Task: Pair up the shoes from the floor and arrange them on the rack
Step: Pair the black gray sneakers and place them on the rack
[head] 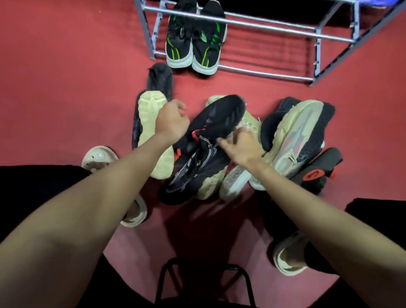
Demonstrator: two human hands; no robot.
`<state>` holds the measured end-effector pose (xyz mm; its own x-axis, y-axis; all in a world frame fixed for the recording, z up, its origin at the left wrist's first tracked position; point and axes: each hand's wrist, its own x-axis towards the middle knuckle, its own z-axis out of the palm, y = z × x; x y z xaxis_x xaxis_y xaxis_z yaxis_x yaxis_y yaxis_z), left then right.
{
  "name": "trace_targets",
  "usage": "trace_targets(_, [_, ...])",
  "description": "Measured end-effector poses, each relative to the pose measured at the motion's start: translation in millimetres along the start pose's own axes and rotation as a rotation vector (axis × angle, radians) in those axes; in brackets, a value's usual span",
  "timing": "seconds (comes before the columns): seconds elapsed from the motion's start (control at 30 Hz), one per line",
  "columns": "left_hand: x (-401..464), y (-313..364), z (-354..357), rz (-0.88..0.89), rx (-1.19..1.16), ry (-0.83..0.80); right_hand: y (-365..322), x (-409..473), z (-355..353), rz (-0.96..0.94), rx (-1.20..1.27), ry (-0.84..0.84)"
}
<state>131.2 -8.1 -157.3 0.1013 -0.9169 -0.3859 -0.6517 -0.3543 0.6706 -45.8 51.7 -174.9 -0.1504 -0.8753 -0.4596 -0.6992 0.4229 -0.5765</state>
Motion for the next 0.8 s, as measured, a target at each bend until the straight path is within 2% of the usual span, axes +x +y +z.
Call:
trace_targets(0.1, [-13.3,-0.9,3.5,-0.072,0.001,-0.019,3.3,-11.2,14.8,0.123,0.091,-0.175])
trace_targets(0.17, [-25.3,1.9,4.8,-0.108,0.02,-0.033,1.7,-19.7,12.6,0.18,0.155,-0.214])
trace_targets(0.27, [-47.4,10.2,7.9,-0.095,0.075,-0.085,-2.1,-33.0,-9.7,0.19,0.162,-0.129])
trace_targets(0.4, [-65.3,24.3,2.9,-0.063,0.121,-0.105,-5.6,-50.5,-61.7,0.282,0.341,-0.036])
trace_targets(0.5, [-66.1,30.4,-1.6,-0.106,0.148,-0.056,-9.1,-65.2,-101.1,0.303,0.53,0.069])
trace_targets(0.6, [-77.4,44.0,-2.5,-0.249,0.088,-0.02,-6.5,-77.8,-121.6,0.301,0.762,0.162])
trace_targets(0.67, [-89.6,53.1,-0.8,-0.368,-0.06,-0.142,-6.8,-87.0,-119.1,0.292,0.915,0.15])
trace_targets(0.73, [-101.6,63.3,3.9,-0.504,-0.297,-0.385,-7.2,-92.4,-109.8,0.306,1.045,0.106])
trace_targets(0.8, [-105.8,68.5,9.7,-0.556,-0.497,-0.53,-8.5,-96.1,-98.8,0.324,1.133,0.05])
